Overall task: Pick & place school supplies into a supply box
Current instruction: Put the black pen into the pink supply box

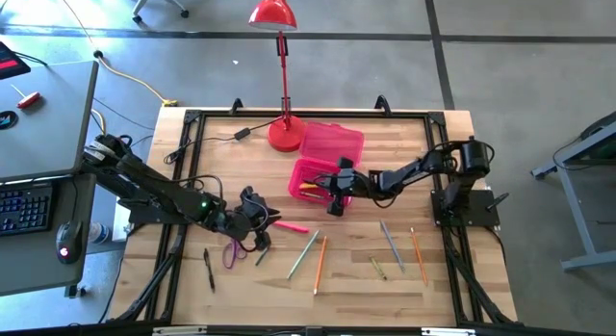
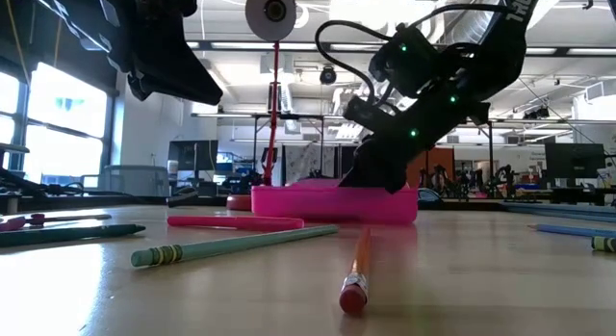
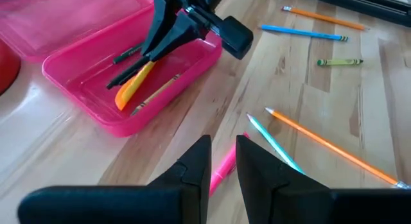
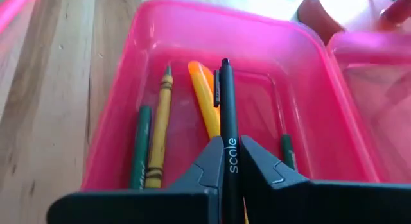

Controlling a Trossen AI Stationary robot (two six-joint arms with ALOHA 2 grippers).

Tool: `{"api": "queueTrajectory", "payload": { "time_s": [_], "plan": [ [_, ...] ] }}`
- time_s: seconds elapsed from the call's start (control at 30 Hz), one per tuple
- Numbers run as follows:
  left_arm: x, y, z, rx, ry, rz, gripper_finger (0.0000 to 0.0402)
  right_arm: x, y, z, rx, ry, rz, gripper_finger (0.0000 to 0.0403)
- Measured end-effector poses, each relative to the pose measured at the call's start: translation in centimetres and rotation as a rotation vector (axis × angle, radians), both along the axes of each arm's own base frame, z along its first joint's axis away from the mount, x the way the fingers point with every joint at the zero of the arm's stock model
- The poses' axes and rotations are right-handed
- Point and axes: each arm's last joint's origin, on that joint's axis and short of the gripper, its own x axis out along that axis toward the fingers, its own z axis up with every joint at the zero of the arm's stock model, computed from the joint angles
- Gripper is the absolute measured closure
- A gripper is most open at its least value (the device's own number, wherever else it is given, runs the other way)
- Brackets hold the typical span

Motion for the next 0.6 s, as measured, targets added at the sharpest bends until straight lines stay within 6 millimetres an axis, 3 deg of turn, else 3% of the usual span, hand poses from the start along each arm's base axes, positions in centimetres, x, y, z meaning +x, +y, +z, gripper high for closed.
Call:
{"api": "queueTrajectory", "payload": {
  "time_s": [0.4, 0.6],
  "plan": [
    [0.01, -0.26, -0.08, -0.118, 0.007, -0.025, 0.0300, 0.93, -0.03, 0.95, -0.032, -0.018, 0.029, 0.0384],
    [-0.03, -0.36, -0.16, -0.140, 0.027, -0.057, 0.0300, 0.67, -0.03, 0.53, -0.040, 0.060, 0.024, 0.0340]
  ]
}}
